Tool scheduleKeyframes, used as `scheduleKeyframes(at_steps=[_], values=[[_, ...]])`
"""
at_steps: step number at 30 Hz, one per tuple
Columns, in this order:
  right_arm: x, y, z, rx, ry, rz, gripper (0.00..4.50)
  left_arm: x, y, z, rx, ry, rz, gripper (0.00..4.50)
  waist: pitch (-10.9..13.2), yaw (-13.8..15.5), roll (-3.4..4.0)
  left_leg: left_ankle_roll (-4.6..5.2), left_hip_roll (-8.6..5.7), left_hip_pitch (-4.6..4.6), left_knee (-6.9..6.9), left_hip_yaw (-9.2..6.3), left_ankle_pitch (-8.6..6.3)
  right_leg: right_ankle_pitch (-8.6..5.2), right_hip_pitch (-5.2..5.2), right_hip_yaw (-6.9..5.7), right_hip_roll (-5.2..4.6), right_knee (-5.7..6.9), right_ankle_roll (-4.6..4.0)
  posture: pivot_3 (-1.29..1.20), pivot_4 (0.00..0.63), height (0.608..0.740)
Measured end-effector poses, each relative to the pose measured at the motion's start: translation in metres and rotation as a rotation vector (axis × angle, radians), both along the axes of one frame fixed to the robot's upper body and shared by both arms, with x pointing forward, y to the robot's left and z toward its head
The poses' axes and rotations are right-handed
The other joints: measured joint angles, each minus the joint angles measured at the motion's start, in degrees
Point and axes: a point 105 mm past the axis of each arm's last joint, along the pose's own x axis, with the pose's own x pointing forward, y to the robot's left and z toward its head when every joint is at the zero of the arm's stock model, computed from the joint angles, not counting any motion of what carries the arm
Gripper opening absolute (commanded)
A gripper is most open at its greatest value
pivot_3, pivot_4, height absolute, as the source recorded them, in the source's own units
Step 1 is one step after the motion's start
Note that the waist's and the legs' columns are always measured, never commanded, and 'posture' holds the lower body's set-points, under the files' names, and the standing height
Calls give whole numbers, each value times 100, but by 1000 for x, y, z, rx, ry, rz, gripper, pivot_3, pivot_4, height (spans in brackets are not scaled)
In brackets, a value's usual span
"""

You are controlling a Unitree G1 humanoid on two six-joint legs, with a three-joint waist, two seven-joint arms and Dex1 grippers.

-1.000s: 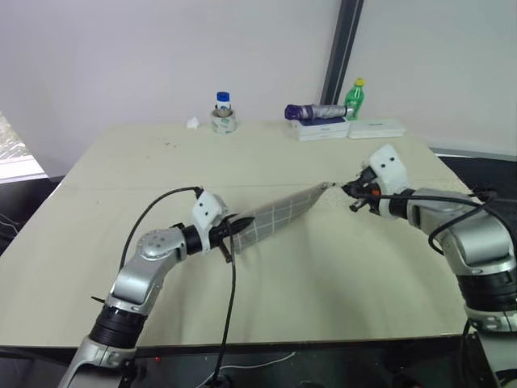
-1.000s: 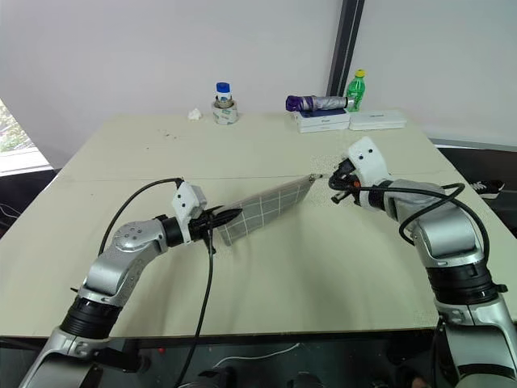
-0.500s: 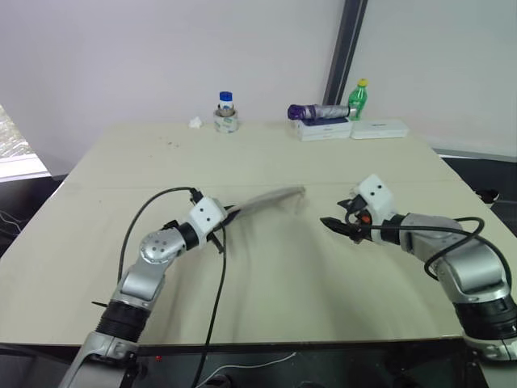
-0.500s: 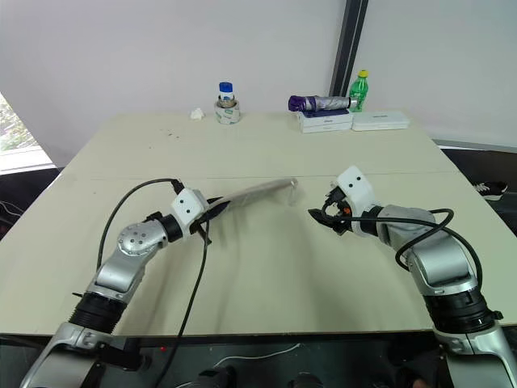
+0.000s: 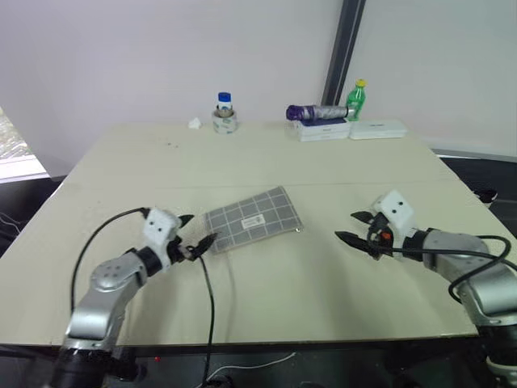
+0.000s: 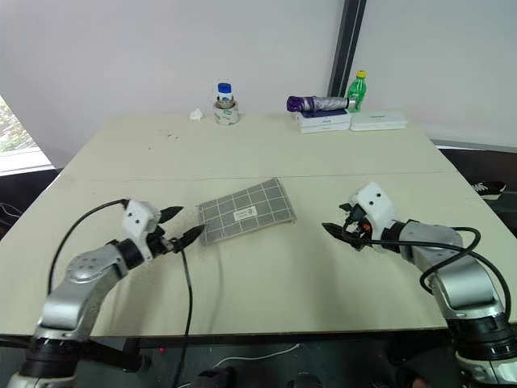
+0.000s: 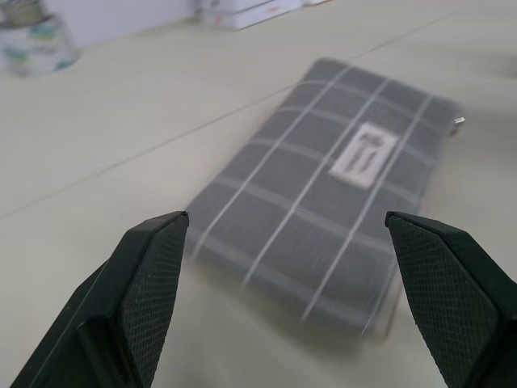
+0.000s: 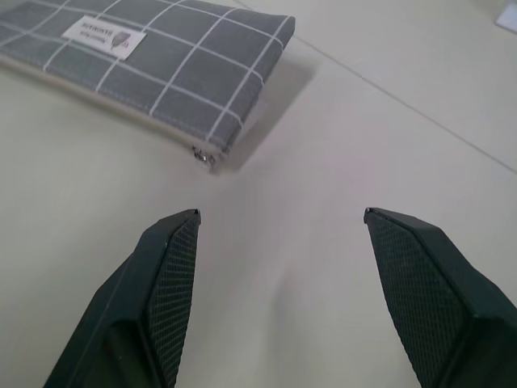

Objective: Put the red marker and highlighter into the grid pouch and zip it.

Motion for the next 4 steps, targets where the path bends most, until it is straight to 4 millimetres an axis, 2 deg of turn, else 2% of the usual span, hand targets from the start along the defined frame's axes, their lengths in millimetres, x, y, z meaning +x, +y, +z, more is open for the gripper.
scheduleKeyframes(at_steps=[4], values=[[0,-4,3,16,-19,3,3374,-6,14,0,-22,17,57,4096,0,15,0,0,1,0,2,0,0,0,3,0,-4,-2,0,0,150,737]])
